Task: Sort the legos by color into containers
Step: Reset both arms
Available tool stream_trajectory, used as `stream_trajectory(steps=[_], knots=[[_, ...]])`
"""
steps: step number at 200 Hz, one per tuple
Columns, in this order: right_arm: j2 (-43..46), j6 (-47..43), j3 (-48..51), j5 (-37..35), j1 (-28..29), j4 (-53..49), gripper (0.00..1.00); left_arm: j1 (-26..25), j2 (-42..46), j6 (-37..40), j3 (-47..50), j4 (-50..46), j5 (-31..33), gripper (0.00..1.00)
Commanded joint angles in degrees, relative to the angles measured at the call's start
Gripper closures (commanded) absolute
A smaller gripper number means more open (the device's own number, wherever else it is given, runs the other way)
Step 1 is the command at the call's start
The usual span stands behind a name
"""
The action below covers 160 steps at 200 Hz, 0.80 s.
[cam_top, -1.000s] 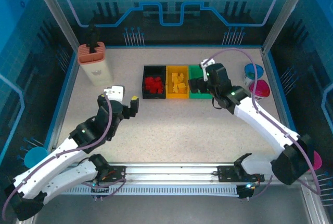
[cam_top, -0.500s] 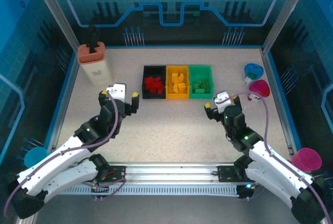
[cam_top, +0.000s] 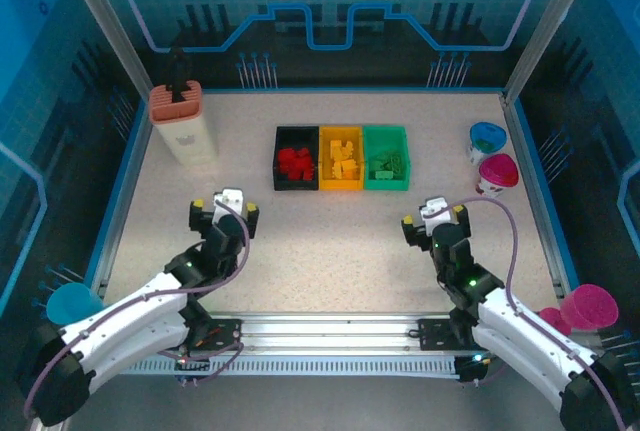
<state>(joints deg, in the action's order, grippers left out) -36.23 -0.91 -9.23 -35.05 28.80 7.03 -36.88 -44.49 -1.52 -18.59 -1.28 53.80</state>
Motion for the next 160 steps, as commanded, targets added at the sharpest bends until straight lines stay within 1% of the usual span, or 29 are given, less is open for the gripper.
stream_trajectory(steps=[1, 20, 28, 36, 50, 66, 80, 96, 108, 124, 133, 147, 160], knots=[[-2.0, 3.1, -1.7, -2.1, -1.8, 1.8, 0.00, 1.9, -1.3, -2.5, 2.2, 4.5, 0.6, 0.01], [-3.9, 3.5, -2.5, -1.9, -2.1, 1.6, 0.00, 3.2, -3.2, -3.0, 3.5, 6.2, 0.0, 0.01], [-4.5, 4.0, -3.0, -2.2, -2.2, 1.0, 0.00, 3.5, -3.5, -4.1, 2.7, 4.0, -0.3, 0.01], [-5.5, 4.8, -3.7, -2.3, -2.8, -0.3, 0.00, 3.8, -4.0, -4.1, 2.6, 4.0, -0.4, 0.01], [-7.7, 5.8, -4.8, -1.1, -4.8, -0.6, 0.00, 4.5, -3.9, -3.6, 2.6, 4.2, -1.9, 0.01], [-10.3, 6.4, -5.2, 1.6, -8.3, 1.9, 0.00, 5.1, -3.8, -0.9, 3.7, 7.6, -4.2, 0.01], [-11.6, 5.8, -4.0, 4.1, -10.4, 7.8, 0.00, 5.4, -3.5, 1.1, 5.0, 11.9, -4.5, 0.01], [-13.5, 6.2, -0.2, 6.1, -12.9, 21.8, 0.00, 6.7, -3.3, 2.0, 6.2, 16.0, -4.8, 0.01], [-16.6, 6.6, 0.4, 6.4, -14.5, 27.0, 0.00, 8.4, -3.3, 1.5, 6.4, 17.0, -5.3, 0.01], [-20.9, 5.6, -0.7, 6.5, -14.9, 30.1, 0.00, 10.0, -2.9, 0.9, 7.1, 18.6, -5.6, 0.01], [-22.9, 4.8, -0.4, 7.1, -14.9, 33.6, 0.00, 10.5, -2.3, 1.1, 8.0, 20.7, -5.8, 0.01], [-26.8, 3.9, 1.0, 6.4, -15.0, 41.9, 0.00, 11.1, -1.3, 2.2, 10.1, 25.4, -6.1, 0.01], [-31.2, 2.3, 2.6, 5.5, -15.2, 51.7, 0.00, 12.1, -0.8, 3.3, 11.9, 30.2, -6.8, 0.01]])
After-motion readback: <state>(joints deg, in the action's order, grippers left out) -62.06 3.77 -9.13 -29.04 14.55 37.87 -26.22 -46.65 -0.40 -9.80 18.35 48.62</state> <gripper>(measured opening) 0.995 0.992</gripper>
